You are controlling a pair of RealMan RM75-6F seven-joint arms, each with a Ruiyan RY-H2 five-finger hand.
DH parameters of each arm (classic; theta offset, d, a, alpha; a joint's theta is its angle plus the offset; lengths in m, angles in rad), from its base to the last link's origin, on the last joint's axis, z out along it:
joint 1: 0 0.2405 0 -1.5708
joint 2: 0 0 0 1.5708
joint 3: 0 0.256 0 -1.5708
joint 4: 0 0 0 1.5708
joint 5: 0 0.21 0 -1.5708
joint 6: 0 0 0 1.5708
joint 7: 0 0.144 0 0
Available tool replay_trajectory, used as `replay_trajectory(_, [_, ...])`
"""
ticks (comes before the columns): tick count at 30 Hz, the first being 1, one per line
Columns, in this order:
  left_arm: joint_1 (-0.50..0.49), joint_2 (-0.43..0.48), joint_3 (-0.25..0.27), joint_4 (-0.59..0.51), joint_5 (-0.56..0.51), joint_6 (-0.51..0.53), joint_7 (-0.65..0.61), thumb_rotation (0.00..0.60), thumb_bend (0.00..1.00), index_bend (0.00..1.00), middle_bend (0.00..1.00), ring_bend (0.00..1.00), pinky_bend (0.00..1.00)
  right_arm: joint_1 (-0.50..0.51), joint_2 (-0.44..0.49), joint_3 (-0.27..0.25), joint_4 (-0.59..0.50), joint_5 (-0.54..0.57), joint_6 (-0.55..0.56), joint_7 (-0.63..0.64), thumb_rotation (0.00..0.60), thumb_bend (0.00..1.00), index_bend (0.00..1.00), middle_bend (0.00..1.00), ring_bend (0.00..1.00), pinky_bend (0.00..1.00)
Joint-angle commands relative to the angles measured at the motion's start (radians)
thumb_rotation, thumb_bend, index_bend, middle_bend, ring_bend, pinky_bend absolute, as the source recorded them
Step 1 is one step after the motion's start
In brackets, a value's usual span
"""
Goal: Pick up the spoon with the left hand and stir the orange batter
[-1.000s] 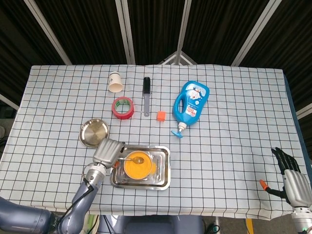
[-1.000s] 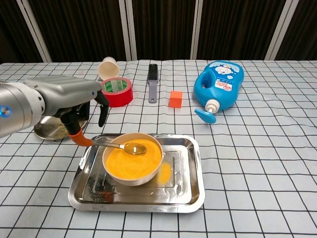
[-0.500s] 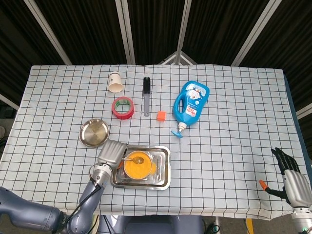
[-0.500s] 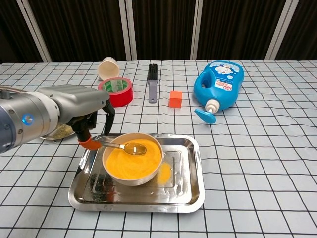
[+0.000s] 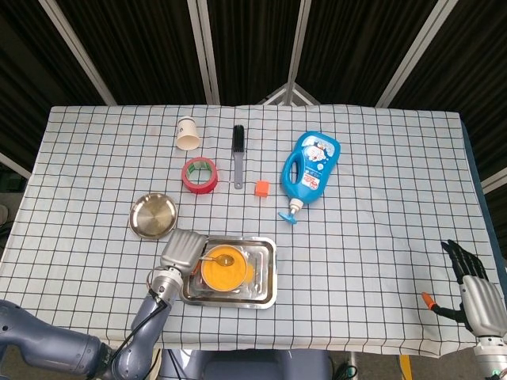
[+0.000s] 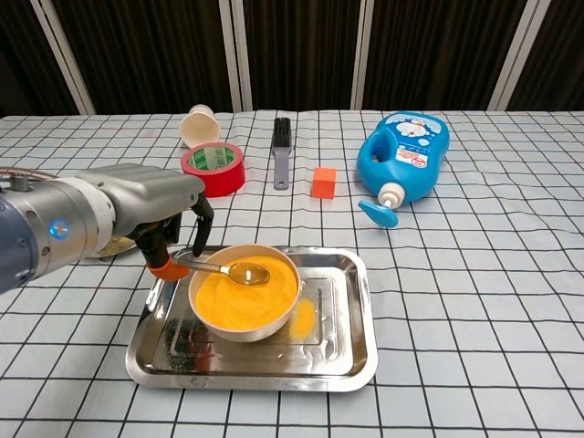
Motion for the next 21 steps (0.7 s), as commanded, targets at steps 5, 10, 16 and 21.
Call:
replay_trajectory(5, [-0.005, -0.002, 0.003, 0.01, 0.0, 0.001, -0.011, 0.6, 0.46, 0.49, 1.0, 1.0, 1.0, 0.0, 0.0, 0.001, 0.001, 0.0, 0.001, -0.001, 0.6, 0.31, 0.0, 0.0, 0.0, 0.0])
replay_trajectory(10, [-0.009, -0.005, 0.007, 0.014, -0.006, 0.0, -0.014, 0.6, 0.48, 0.5, 1.0, 1.0, 1.0, 0.0, -0.001, 0.001, 0.002, -0.001, 0.002, -0.001, 0.6, 0.31, 0.0, 0.0, 0.0, 0.0])
replay_trajectory(16, [-0.011, -0.008, 0.012, 0.015, -0.004, 0.003, -0.02, 0.6, 0.53, 0.53, 1.0, 1.0, 1.0, 0.0, -0.001, 0.001, 0.003, -0.002, 0.002, 0.001, 0.6, 0.31, 0.0, 0.0, 0.0, 0.0])
replay_trajectory(21, [-0.012, -0.008, 0.017, 0.018, 0.002, 0.004, -0.026, 0.6, 0.56, 0.56, 1.0, 1.0, 1.0, 0.0, -0.001, 0.001, 0.003, -0.002, 0.003, 0.001, 0.6, 0.31, 0.0, 0.0, 0.0, 0.0])
